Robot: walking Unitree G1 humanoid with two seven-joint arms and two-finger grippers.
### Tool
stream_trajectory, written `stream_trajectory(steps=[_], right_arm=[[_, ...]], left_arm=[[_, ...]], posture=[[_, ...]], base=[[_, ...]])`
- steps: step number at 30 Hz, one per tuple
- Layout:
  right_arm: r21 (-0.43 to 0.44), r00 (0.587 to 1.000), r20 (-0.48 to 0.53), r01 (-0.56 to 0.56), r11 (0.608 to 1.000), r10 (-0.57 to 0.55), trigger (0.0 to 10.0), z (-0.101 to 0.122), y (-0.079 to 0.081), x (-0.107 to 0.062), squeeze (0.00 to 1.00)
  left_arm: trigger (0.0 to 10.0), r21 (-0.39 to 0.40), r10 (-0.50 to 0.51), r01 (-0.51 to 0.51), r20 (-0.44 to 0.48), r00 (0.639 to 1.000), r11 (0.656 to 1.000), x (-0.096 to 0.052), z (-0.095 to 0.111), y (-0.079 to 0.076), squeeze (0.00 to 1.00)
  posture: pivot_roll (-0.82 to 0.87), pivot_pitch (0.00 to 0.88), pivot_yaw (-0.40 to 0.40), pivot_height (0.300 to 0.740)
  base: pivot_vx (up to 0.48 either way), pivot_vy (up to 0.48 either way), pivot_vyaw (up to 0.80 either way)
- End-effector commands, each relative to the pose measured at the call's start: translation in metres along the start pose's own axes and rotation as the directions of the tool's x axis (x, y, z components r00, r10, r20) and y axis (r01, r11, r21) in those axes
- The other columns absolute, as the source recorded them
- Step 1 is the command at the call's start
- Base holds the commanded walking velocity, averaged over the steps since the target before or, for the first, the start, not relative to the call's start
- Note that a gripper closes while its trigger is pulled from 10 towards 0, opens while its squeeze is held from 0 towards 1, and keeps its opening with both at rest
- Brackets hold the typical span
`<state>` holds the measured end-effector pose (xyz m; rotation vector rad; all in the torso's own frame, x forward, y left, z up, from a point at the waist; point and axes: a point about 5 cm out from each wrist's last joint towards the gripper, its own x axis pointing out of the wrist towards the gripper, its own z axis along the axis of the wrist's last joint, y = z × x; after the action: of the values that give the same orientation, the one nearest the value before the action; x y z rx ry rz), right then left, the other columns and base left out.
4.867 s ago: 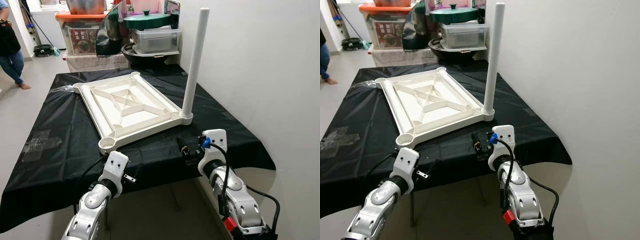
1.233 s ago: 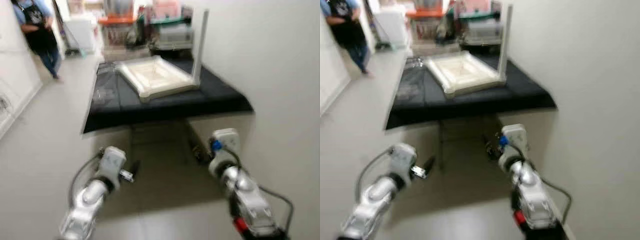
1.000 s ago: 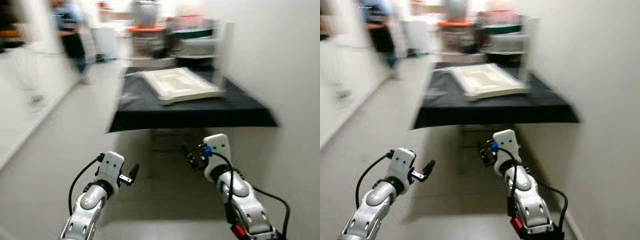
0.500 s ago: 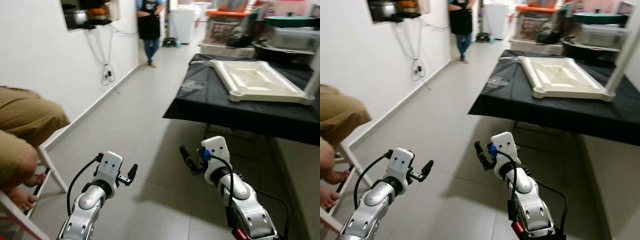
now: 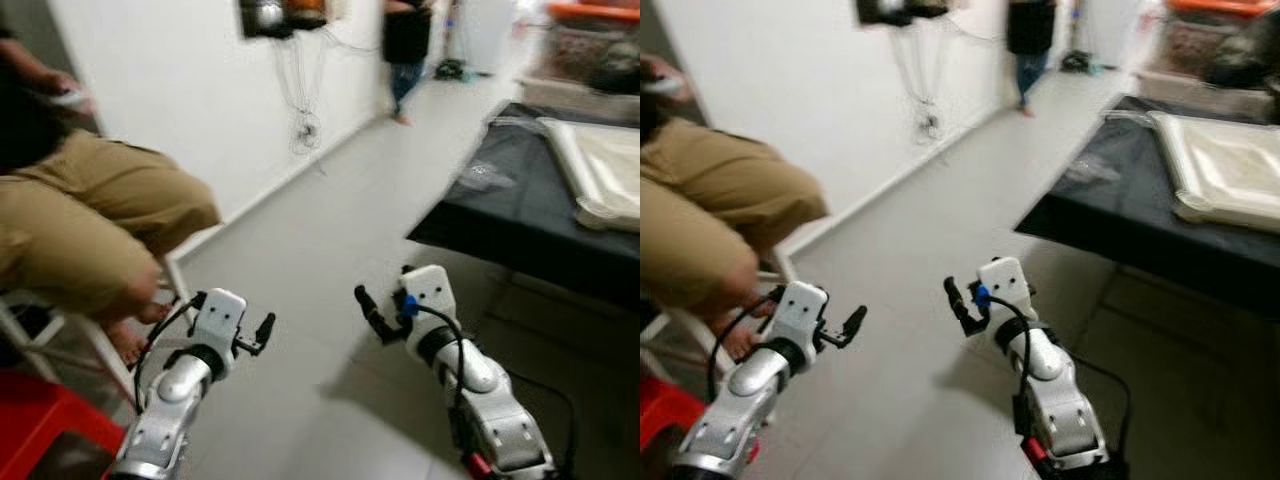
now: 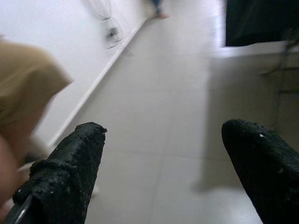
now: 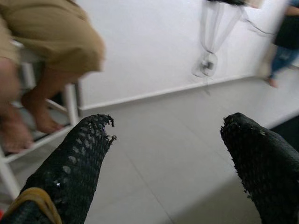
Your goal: Building children table
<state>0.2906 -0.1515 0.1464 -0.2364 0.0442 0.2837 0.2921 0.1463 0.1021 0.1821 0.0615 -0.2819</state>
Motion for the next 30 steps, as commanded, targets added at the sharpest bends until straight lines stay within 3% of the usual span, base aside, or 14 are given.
stream_trajectory(steps=[1, 10, 15, 24, 30], right_arm=[[0.008, 1.000, 0.008, -0.004, 1.000, 0.004, 10.0, 0.0002, 0.0021, -0.0006, 0.00], [0.041, 0.999, 0.024, 0.027, 0.999, -0.028, 10.0, 0.0007, 0.0011, -0.0007, 0.00], [0.099, 0.997, 0.022, 0.065, 0.993, -0.068, 10.0, -0.0010, -0.0031, -0.0007, 0.00], [0.069, 0.998, 0.014, 0.060, 0.996, -0.061, 10.0, -0.0044, 0.0014, -0.0033, 0.00], [0.094, 0.996, 0.016, 0.084, 0.992, -0.086, 10.0, -0.0041, 0.0005, -0.0026, 0.00]], left_arm=[[10.0, 0.005, 0.001, -0.001, -0.014, 1.000, 1.000, -0.0010, -0.0030, 0.0013, 0.00], [10.0, 0.004, 0.001, -0.001, -0.010, 1.000, 1.000, -0.0014, -0.0029, 0.0017, 0.00], [10.0, 0.001, -0.002, 0.002, -0.003, 1.000, 1.000, -0.0022, -0.0022, 0.0026, 0.00], [10.0, 0.002, -0.009, 0.009, -0.002, 1.000, 1.000, -0.0035, -0.0024, 0.0026, 0.00], [10.0, 0.005, -0.013, 0.013, -0.003, 1.000, 1.000, -0.0039, -0.0024, 0.0023, 0.00]], posture=[[0.01, 0.000, -0.020, 0.740], [0.01, 0.000, -0.019, 0.740], [0.01, 0.000, -0.017, 0.740], [0.01, 0.000, -0.016, 0.740], [0.01, 0.000, -0.013, 0.740]], base=[[0.000, 0.000, 0.80], [0.000, 0.000, 0.80], [0.000, 0.000, 0.00], [0.000, 0.000, 0.00], [0.000, 0.000, 0.80]])
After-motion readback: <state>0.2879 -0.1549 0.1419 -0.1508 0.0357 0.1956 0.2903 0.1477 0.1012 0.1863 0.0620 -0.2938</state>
